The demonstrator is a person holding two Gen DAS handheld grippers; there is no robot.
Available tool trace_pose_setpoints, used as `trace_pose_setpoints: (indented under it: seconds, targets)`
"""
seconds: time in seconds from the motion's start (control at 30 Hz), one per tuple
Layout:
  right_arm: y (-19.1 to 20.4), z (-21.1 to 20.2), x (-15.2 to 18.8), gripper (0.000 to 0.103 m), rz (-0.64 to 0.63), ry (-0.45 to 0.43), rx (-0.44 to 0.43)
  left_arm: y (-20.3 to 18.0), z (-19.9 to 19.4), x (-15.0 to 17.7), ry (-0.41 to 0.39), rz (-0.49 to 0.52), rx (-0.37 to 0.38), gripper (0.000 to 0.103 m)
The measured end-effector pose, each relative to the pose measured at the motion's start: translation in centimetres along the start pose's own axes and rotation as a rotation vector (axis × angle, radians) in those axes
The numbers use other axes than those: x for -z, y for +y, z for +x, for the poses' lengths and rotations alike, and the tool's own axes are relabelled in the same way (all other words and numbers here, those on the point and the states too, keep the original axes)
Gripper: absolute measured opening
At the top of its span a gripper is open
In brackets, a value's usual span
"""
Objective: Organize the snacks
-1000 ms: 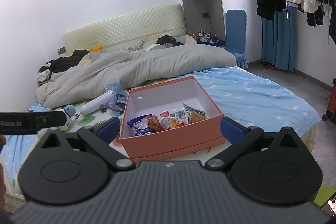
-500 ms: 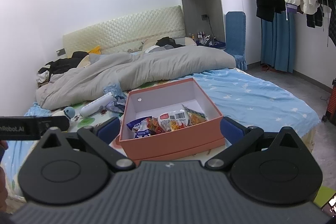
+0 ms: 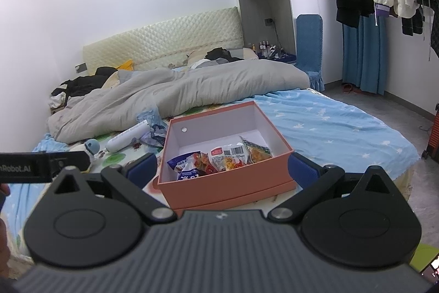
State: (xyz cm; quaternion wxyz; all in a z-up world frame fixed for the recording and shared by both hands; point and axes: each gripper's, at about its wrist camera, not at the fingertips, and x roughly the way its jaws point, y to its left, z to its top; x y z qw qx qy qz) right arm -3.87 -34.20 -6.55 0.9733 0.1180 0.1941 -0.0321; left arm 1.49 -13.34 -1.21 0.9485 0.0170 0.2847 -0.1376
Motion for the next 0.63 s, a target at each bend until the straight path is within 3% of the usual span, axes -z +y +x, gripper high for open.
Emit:
trace_pose_setpoints:
  seconds: [0.63]
  targets:
    - [0.28,0.19,-0.21,0.103,-0.002,-0.007,-0.002,0.29,-0.17,0.01,-0.01,-0.01,0.005,0.103]
